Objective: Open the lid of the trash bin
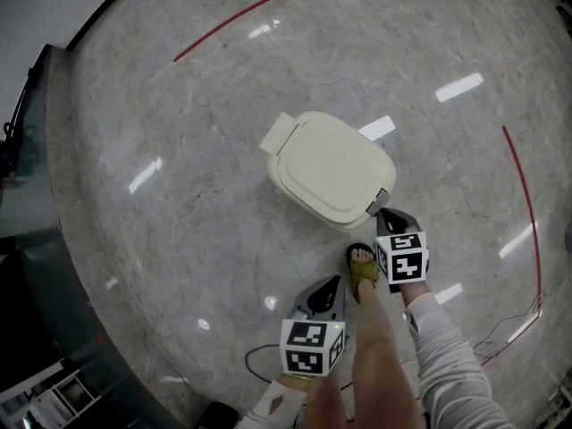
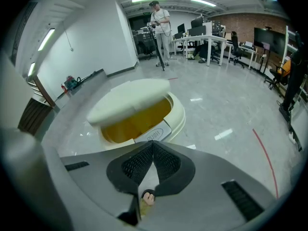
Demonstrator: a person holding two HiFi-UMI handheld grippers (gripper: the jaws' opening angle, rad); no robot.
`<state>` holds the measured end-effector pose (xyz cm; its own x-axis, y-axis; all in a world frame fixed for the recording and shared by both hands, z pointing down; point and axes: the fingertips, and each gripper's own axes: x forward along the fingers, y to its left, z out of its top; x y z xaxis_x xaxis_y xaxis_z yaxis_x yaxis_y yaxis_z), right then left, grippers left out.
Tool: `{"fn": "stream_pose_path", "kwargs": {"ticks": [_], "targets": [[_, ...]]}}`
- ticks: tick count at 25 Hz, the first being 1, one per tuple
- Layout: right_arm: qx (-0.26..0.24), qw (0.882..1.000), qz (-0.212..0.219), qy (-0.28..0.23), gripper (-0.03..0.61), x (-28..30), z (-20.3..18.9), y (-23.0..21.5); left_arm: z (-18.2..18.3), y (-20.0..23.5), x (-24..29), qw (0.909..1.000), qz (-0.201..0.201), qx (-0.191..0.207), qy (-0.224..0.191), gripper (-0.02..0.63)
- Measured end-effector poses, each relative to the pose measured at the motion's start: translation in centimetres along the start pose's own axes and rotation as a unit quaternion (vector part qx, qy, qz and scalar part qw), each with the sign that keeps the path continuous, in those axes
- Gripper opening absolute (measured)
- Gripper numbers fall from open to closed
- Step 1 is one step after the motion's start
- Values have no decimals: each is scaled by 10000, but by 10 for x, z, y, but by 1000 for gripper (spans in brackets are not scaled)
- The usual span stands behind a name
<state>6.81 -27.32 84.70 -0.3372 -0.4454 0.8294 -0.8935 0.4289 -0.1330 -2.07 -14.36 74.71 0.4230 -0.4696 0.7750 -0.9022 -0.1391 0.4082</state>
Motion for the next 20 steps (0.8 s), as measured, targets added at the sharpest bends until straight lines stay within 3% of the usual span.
{"fn": "stream_pose_path", "kwargs": {"ticks": [15,20], "targets": [[242,9997,15,32,5,-3,3,-1,-4,-4,-7,10000,14,46,-2,3],[397,9987,53,324,5,-7,-1,2,5,-4,-14,9999,37,65,-67,3]]}}
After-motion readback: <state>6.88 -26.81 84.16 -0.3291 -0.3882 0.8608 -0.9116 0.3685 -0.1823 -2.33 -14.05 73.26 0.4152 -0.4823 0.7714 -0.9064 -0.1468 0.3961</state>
